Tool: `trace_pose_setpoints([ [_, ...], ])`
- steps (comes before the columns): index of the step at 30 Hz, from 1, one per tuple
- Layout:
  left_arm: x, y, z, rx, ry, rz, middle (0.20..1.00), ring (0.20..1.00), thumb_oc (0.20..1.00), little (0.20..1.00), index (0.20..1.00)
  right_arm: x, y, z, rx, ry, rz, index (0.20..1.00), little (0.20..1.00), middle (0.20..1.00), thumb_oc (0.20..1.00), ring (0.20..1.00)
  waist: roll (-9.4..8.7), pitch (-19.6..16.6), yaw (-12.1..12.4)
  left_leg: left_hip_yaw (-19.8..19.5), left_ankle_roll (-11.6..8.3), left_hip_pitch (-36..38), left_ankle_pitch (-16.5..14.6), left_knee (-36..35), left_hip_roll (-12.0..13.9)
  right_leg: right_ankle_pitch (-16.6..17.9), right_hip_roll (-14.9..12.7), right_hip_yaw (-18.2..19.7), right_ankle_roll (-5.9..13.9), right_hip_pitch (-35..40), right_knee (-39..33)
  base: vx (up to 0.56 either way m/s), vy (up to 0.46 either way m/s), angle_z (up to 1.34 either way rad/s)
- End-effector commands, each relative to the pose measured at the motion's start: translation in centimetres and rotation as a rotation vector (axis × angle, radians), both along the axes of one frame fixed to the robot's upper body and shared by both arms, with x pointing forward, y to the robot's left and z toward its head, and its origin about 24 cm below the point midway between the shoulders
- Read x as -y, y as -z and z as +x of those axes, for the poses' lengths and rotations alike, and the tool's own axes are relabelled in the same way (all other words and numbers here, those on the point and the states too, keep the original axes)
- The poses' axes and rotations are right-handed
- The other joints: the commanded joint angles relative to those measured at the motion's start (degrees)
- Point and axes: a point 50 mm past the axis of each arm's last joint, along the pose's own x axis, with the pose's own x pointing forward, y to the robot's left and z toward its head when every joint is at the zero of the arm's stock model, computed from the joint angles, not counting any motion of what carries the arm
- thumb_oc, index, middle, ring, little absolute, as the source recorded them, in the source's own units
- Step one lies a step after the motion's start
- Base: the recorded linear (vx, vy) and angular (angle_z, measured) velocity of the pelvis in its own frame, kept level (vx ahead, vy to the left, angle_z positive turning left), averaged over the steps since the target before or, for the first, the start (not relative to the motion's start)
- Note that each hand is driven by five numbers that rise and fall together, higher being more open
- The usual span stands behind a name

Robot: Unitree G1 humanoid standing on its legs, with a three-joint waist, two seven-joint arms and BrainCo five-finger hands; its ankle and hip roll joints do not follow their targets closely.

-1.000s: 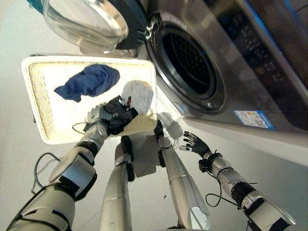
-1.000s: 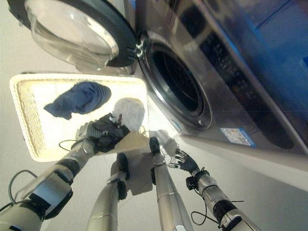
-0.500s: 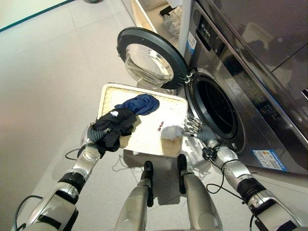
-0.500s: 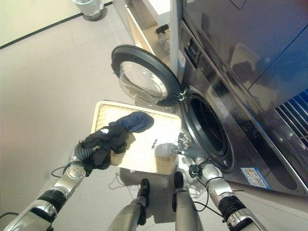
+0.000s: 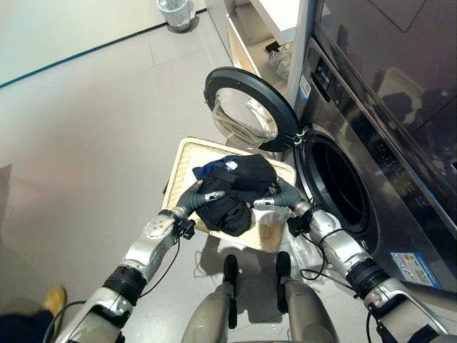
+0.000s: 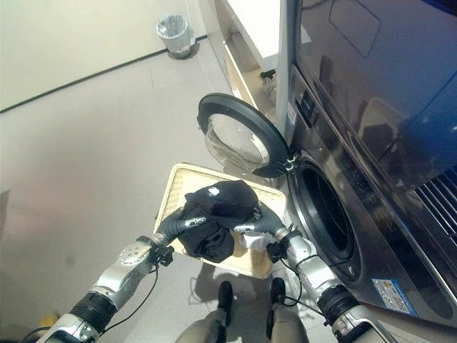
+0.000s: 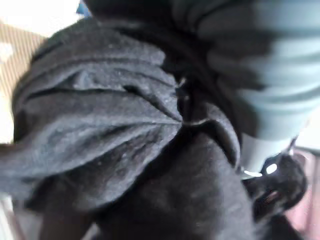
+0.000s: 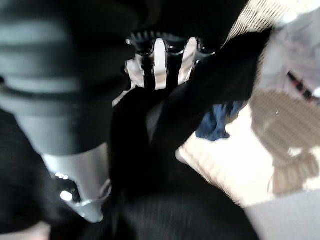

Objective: Put the clothes into the washing machine.

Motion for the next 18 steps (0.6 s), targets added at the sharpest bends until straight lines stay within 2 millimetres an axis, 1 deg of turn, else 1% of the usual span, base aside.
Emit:
trace_pose_setpoints([
  [1,1.8,-1.1,-0.9,0.03,0.15,-0.133,0.2,0.2,0.2,0.2,0.2,-2.6,-0.7,-0.9,0.025,-0.134,0.024,1.0,1.0,1.0,1.0,1.0,-4.35,-4.76,0.58,2.1,-0.7,-1.14,-3.18,2.14,-3.7,-0.67,-0.2,1.64,3.95,6.0,-7.14,0.0,0.0,0.0],
  [6,2.6,-1.5,-0.8,0.029,0.188,-0.095,0.2,0.2,0.2,0.2,0.2,-3.7,-0.4,-1.3,-0.048,-0.232,0.016,1.0,1.0,1.0,1.0,1.0,-4.81,-4.7,0.51,2.46,-0.46,-0.11,-3.36,1.71,-3.56,-0.29,0.02,1.76,4.11,7.01,-8.0,0.01,-0.041,-0.03],
  [9,2.7,-1.6,-0.6,0.02,0.193,-0.088,0.2,0.2,0.2,0.2,0.2,-4.0,-0.3,-1.5,-0.084,-0.259,0.032,1.0,1.0,1.0,1.0,1.0,-5.04,-4.63,0.52,2.59,-0.33,0.02,-3.39,1.6,-3.56,-0.16,0.13,1.81,4.19,7.13,-8.24,-0.01,-0.042,0.0],
  [16,3.2,-1.8,-0.4,0.027,0.2,-0.072,0.2,0.2,0.2,0.2,0.2,-5.0,0.5,-2.4,-0.227,-0.329,0.135,1.0,1.0,1.0,1.0,1.0,-5.78,-3.93,0.22,3.36,-0.02,0.31,-3.51,1.09,-3.29,0.42,0.39,2.0,4.5,6.89,-8.78,-0.02,-0.034,0.0],
  [17,3.3,-1.9,-0.4,0.041,0.19,-0.074,0.2,0.2,0.2,0.2,0.2,-5.1,0.8,-2.7,-0.27,-0.332,0.171,0.464,0.464,0.464,0.464,0.464,-5.93,-3.77,0.12,3.45,0.07,0.31,-3.51,1.01,-3.23,0.46,0.49,2.12,4.51,6.77,-8.79,0.0,0.0,0.0],
  [18,3.4,-1.9,-0.4,0.045,0.187,-0.074,0.2,0.2,0.2,0.2,0.2,-5.2,0.8,-2.7,-0.276,-0.333,0.176,0.2,0.2,0.2,0.2,0.2,-5.97,-3.73,0.12,3.49,0.09,0.31,-3.51,0.99,-3.23,0.47,0.51,2.14,4.5,6.73,-8.78,0.0,0.0,0.0],
])
